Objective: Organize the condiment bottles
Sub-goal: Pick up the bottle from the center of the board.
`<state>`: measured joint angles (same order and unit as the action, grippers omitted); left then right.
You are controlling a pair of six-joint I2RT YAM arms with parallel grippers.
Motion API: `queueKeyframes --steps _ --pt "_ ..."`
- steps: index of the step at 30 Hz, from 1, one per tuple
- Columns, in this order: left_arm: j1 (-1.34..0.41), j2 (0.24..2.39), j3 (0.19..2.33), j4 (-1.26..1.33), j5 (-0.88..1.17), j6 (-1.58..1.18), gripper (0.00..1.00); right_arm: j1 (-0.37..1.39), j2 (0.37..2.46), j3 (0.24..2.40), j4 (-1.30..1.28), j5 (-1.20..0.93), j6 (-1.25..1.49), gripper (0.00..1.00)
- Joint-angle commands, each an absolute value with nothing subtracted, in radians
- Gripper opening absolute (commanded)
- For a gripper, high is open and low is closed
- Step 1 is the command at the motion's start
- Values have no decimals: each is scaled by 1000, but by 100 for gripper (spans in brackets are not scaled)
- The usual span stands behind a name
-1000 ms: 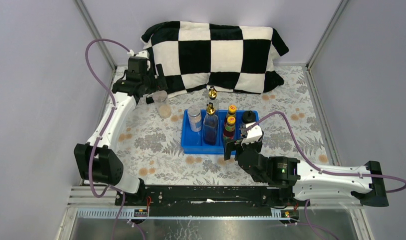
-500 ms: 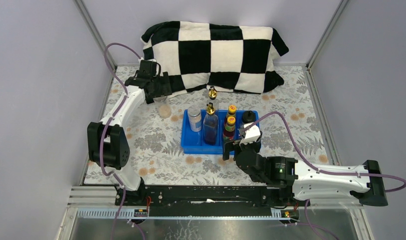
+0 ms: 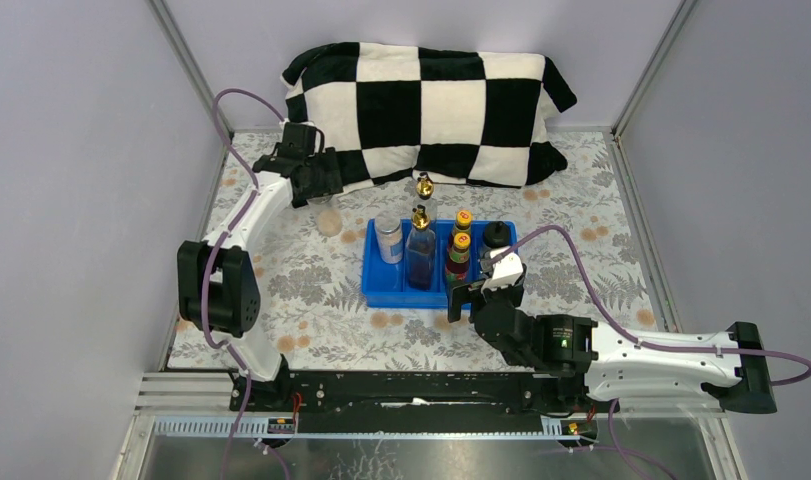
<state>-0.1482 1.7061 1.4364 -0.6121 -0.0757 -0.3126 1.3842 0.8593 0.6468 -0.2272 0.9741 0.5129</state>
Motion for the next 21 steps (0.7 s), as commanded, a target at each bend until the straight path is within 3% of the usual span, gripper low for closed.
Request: queueKeyframes --steps 1,21 --pt "-159 1668 1408 -578 -92 -326 84 1391 841 637 -205 990 528 100" --pt "-177 1606 1351 -601 -65 -331 61 1391 864 632 -199 975 546 100"
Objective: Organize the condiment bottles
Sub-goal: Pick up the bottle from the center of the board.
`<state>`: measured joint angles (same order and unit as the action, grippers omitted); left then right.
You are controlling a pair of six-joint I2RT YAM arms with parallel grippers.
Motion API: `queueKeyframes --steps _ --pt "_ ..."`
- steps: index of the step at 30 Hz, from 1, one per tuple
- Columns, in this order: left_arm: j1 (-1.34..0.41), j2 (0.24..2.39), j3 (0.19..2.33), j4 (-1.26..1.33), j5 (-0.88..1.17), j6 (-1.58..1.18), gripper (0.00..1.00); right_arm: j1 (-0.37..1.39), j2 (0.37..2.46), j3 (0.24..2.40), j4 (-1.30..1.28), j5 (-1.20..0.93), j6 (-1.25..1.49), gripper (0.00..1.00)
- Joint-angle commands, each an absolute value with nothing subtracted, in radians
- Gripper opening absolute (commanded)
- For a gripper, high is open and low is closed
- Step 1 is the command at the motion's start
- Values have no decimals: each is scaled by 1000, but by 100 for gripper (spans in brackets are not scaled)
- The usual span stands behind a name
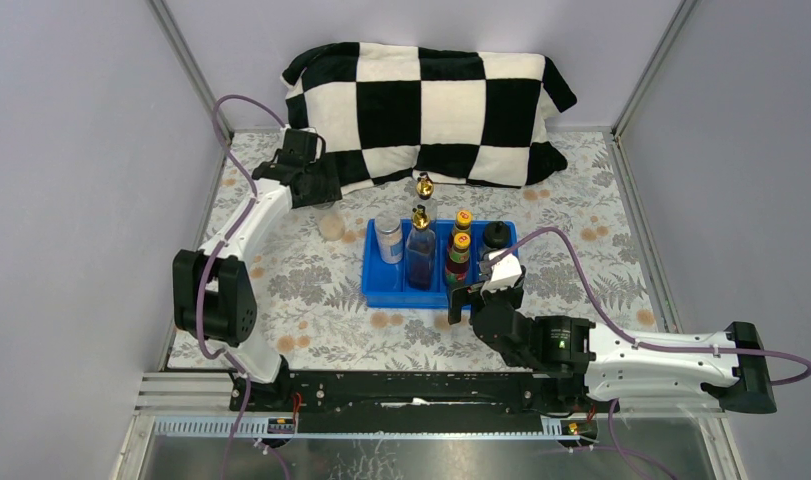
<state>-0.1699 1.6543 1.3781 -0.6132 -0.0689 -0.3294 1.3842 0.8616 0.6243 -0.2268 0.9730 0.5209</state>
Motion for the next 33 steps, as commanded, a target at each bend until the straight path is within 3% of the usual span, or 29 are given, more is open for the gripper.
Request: queueKeyframes --steps 1,9,33 --pt "-177 1600 1348 -603 -64 -330 61 1391 864 631 -200 974 548 100" --pt "-178 1565 1335 -598 -52 -327 52 1391 879 633 -198 967 554 100" --pt "-211 1418 1263 -638 -81 -331 50 1391 917 654 -188 963 546 100"
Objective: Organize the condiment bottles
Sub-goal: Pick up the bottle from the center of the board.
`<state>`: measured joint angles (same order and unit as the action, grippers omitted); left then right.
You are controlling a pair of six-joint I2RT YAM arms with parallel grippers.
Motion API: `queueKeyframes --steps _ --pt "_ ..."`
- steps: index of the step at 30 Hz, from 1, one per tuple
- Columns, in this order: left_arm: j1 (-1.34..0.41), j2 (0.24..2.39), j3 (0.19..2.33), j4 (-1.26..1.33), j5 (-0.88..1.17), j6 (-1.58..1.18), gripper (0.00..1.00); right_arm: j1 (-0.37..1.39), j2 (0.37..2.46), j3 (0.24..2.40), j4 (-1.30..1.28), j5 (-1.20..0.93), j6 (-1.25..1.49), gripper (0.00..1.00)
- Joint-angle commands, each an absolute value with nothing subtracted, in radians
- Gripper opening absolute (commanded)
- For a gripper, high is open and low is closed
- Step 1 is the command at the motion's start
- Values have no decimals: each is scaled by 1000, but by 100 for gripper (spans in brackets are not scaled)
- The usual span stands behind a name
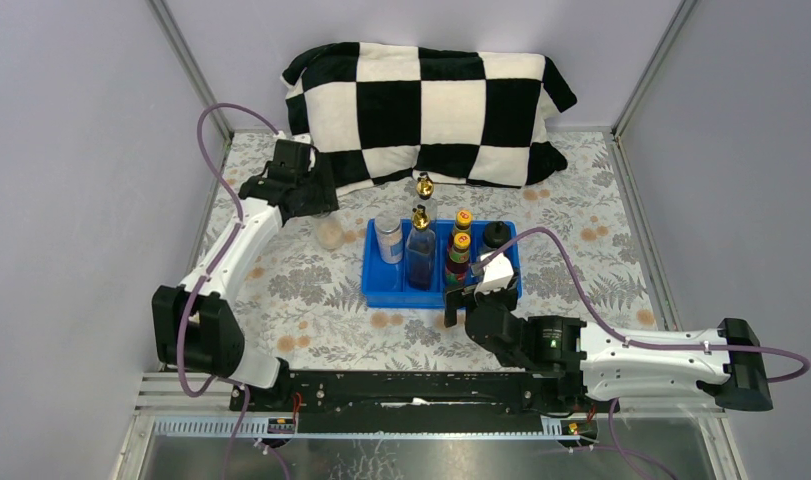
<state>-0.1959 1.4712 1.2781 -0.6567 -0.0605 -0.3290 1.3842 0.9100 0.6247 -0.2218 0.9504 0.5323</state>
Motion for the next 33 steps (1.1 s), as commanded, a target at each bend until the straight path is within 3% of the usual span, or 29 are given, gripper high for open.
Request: queueKeyframes --steps 1,33 --pt "-214 1412 1257 -638 -83 -332 50 1391 917 655 -188 962 546 100" --pt "-456 1184 1151 -743 -239 -430 50 1391 894 644 -199 958 557 100"
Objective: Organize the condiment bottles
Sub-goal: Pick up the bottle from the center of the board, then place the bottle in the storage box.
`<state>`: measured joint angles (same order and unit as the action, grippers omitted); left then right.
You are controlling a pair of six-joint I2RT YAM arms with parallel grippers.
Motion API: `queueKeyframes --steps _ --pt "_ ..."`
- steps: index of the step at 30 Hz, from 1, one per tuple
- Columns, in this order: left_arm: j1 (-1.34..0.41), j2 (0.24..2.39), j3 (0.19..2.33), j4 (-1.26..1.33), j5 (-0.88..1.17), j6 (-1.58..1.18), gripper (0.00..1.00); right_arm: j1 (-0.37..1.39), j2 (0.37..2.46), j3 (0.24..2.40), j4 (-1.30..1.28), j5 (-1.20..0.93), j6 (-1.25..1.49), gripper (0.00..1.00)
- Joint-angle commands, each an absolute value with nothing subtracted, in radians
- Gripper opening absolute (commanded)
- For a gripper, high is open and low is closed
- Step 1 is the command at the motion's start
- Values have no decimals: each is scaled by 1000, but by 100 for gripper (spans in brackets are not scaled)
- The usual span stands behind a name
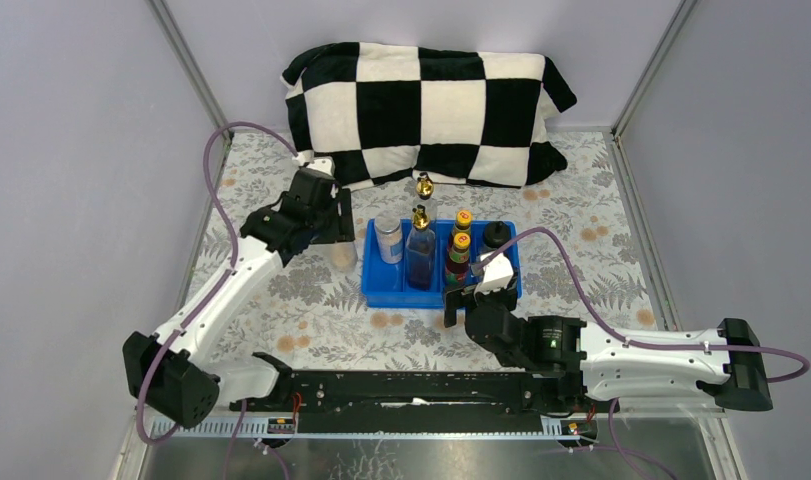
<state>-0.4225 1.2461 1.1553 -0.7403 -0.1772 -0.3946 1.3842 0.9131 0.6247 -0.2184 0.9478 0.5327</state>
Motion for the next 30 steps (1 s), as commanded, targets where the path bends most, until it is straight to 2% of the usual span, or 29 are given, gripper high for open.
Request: queueKeyframes --steps 1,16,30 --pt "-464 1175 1150 -750 -245 -433 49 1391 892 642 -199 957 558 100" --pt "-558 1084 1119 -824 -269 -480 49 1391 869 648 -223 965 565 100" --pt "-689 1116 1342 -902 -289 -512 49 1391 801 666 -291 1020 554 100"
